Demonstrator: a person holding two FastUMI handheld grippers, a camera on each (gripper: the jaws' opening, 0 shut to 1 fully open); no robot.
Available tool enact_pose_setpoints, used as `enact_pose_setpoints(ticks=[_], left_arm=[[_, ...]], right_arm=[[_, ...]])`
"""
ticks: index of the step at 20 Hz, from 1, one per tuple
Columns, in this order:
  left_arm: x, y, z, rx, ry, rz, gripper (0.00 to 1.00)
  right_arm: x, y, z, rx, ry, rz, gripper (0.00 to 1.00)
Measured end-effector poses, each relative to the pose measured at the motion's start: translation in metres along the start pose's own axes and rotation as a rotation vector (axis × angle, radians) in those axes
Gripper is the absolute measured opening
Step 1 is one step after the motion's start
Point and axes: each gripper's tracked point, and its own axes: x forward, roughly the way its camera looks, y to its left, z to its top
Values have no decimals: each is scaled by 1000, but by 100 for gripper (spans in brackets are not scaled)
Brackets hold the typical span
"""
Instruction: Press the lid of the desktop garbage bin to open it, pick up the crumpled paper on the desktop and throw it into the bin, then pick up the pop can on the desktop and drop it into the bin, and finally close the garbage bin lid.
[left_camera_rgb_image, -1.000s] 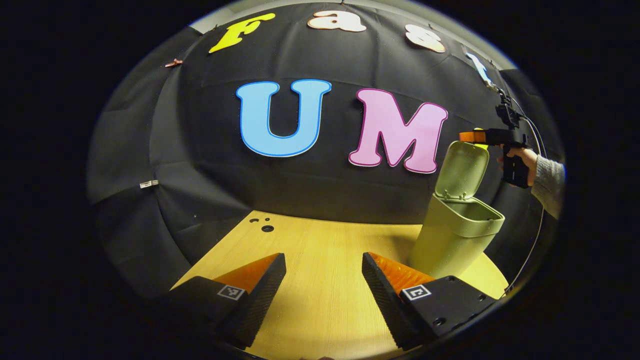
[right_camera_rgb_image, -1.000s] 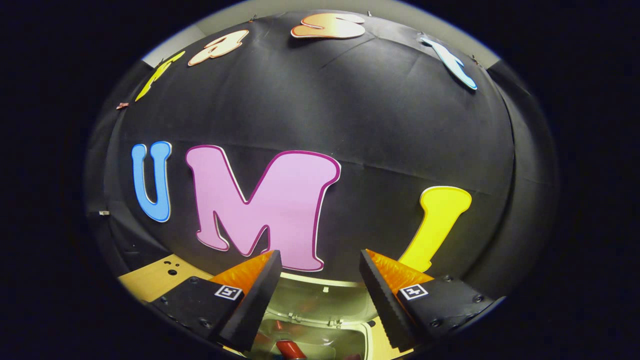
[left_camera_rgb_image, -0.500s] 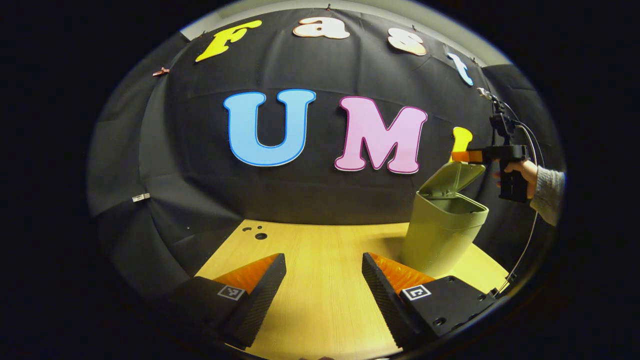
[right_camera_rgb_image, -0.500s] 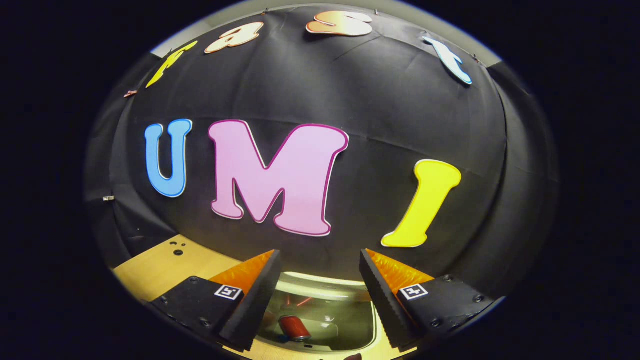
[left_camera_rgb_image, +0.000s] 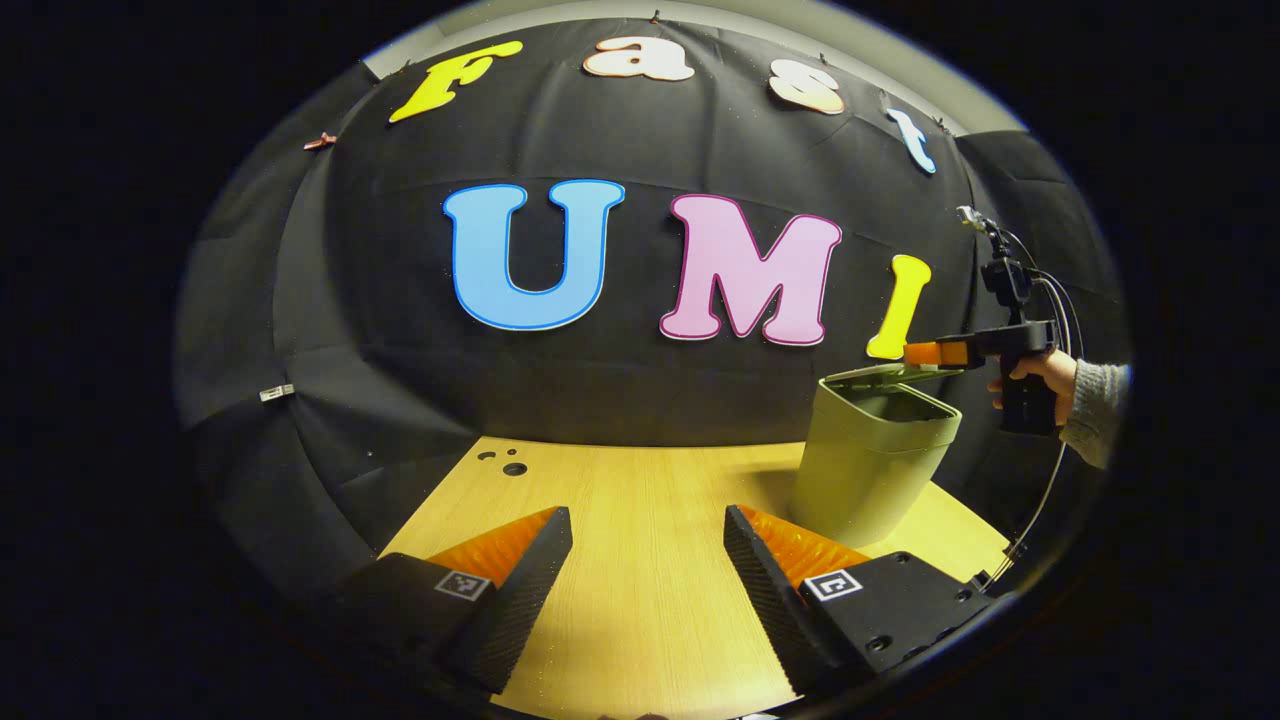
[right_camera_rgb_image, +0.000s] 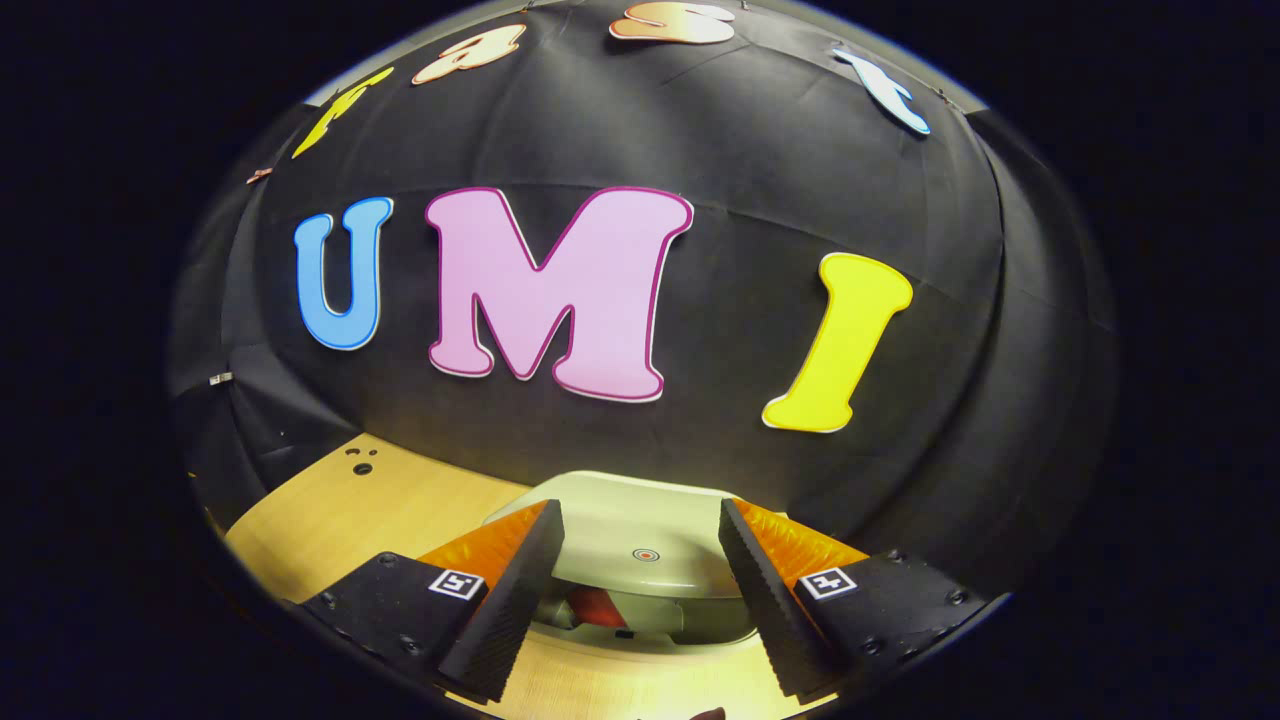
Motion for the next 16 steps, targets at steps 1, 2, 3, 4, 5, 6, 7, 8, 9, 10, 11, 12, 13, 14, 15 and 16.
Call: enact_pose_setpoints(ticks=[1, 2, 3, 4, 5, 6, 7, 8, 9, 10, 11, 12, 13, 14, 15, 16], left_arm=[[-1, -1, 0, 1, 0, -2, 98], [-1, 0, 0, 1, 0, -4, 98], [-3, 0, 0, 2, -1, -5, 98], [-3, 0, 0, 4, 0, -6, 98], [-4, 1, -2, 5, 1, -6, 98], [-5, 1, -2, 5, 2, -5, 98], [-6, 1, -3, 3, 3, -3, 98], [-7, 2, -4, 1, 5, -1, 98], [-8, 3, -6, -1, 7, 1, 98], [-9, 3, -6, -2, 9, 2, 98], [-10, 3, -7, -2, 10, 4, 98], [-10, 3, -8, -3, 12, 5, 98], [-10, 3, -9, -4, 14, 7, 98], [-10, 3, -9, -5, 15, 8, 98], [-10, 4, -10, -7, 17, 10, 98], [-10, 3, -10, -8, 19, 11, 98]], right_arm=[[-1, 2, -7, 1, 12, 1, 98], [-3, 3, -13, 4, 22, 3, 98], [-4, 4, -19, 8, 33, 3, 98], [-4, 5, -25, 11, 43, 3, 98], [-4, 5, -30, 15, 52, 4, 98], [-5, 6, -34, 17, 63, 4, 98], [-6, 7, -40, 18, 74, 5, 98], [-6, 7, -43, 19, 81, 6, 98], [-5, 8, -47, 23, 88, 7, 98], [-5, 8, -49, 28, 93, 8, 98], [-5, 8, -51, 33, 100, 9, 98], [-5, 8, -53, 38, 107, 10, 98], [-5, 9, -58, 44, 123, 12, 98], [-4, 10, -60, 45, 129, 14, 98], [-5, 11, -59, 53, 126, 19, 98], [-4, 13, -60, 60, 128, 23, 98]])
